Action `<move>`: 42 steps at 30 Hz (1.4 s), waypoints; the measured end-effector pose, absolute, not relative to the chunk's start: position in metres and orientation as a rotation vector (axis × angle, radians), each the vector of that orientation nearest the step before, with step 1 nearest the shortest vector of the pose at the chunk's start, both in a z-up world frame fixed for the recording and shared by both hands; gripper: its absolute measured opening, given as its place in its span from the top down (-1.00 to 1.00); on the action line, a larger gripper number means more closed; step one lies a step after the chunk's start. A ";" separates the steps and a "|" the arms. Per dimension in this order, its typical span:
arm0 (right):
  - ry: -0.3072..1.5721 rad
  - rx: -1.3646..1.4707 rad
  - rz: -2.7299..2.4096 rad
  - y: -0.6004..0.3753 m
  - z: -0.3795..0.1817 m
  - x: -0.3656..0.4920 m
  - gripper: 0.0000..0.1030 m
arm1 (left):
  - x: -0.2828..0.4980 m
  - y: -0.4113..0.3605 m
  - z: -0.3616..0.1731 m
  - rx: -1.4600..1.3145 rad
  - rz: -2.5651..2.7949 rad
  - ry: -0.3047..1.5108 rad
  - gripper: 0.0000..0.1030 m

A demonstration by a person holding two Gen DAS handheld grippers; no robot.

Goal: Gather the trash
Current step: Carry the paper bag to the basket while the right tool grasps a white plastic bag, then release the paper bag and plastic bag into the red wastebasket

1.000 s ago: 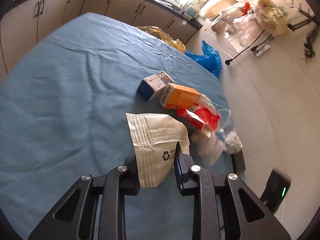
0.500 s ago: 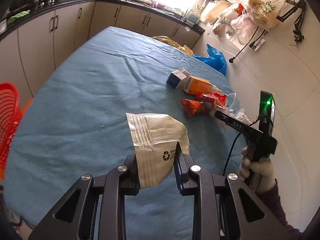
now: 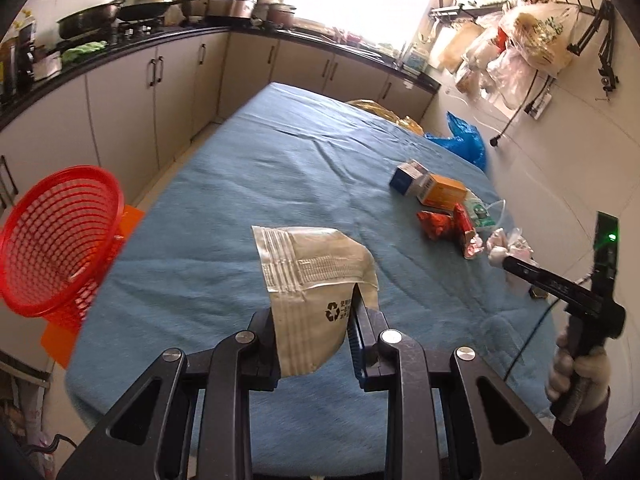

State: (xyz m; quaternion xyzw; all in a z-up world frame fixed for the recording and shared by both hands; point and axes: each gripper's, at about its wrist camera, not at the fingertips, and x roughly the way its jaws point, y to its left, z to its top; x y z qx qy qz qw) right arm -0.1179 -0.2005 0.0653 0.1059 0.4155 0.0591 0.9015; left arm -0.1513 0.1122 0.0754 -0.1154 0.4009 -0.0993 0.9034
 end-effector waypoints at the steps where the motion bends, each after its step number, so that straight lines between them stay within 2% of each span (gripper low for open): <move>1: 0.858 0.209 0.143 -0.192 0.069 -0.120 0.38 | -0.155 0.119 0.076 -0.240 -0.193 0.822 0.51; 8: 0.862 0.149 0.321 -0.109 0.080 -0.123 0.38 | -0.185 0.169 0.091 -0.229 -0.082 0.761 0.51; 15: 0.856 0.091 0.524 -0.009 0.087 -0.112 0.38 | -0.198 0.253 0.103 -0.242 0.123 0.711 0.51; 21: 0.867 0.087 0.695 0.082 0.088 -0.092 0.38 | -0.181 0.321 0.095 -0.312 0.231 0.714 0.51; 28: 0.896 0.086 0.823 0.170 0.077 -0.063 0.37 | -0.143 0.363 0.073 -0.331 0.286 0.763 0.50; 31: 0.915 0.106 0.864 0.194 0.067 -0.049 0.25 | -0.129 0.369 0.064 -0.334 0.287 0.781 0.46; 32: 0.921 0.119 0.878 0.200 0.063 -0.044 0.18 | -0.126 0.370 0.062 -0.332 0.287 0.785 0.45; 33: 0.931 0.129 0.888 0.205 0.061 -0.039 0.00 | -0.123 0.371 0.060 -0.327 0.287 0.784 0.42; 35: 0.944 0.147 0.895 0.211 0.056 -0.032 -0.13 | -0.122 0.372 0.059 -0.320 0.288 0.782 0.21; 37: 0.945 0.152 0.893 0.212 0.055 -0.030 -0.15 | -0.122 0.372 0.059 -0.317 0.292 0.772 0.02; 42: 0.945 0.146 0.828 0.194 0.050 -0.028 -0.18 | -0.128 0.368 0.058 -0.324 0.295 0.768 0.00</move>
